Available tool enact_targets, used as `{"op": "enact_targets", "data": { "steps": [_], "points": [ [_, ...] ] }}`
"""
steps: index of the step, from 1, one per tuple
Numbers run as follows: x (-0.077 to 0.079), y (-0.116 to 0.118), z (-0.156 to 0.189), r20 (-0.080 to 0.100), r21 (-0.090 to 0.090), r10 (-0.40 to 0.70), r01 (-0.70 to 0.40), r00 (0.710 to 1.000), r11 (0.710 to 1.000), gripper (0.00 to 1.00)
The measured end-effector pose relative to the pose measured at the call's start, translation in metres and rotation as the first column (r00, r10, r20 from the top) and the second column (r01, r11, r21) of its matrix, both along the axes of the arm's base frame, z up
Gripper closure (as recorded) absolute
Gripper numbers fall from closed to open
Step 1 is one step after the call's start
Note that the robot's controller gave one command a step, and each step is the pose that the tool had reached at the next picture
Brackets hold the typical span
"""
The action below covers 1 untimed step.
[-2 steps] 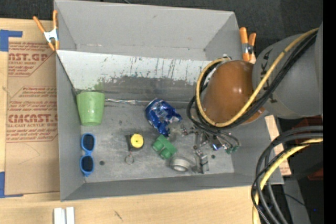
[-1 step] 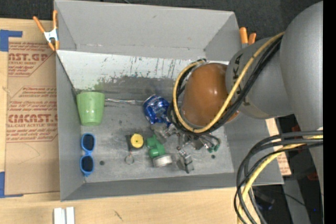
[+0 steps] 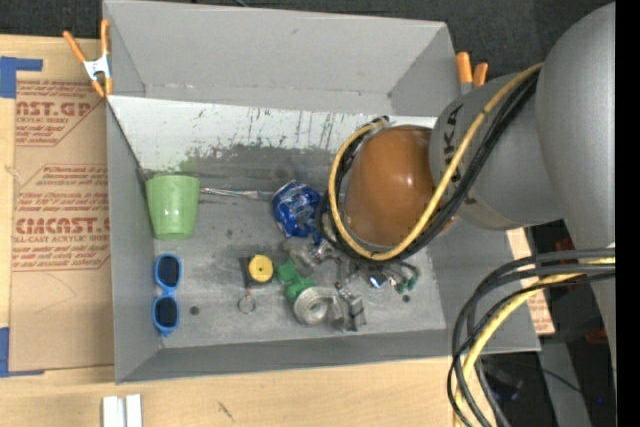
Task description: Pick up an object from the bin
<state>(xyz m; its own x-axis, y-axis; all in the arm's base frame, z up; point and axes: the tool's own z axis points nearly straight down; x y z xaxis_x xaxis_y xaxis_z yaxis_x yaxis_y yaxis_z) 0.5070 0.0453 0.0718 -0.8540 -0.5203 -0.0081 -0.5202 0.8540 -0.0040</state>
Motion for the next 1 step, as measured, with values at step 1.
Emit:
{"op": "enact_targets", "data": {
  "steps": [1],
  "points": [
    [0.0009, 0.0010, 0.0010, 0.004, 0.002, 0.001, -0.001, 1.000, 1.000, 1.00]
  ]
}}
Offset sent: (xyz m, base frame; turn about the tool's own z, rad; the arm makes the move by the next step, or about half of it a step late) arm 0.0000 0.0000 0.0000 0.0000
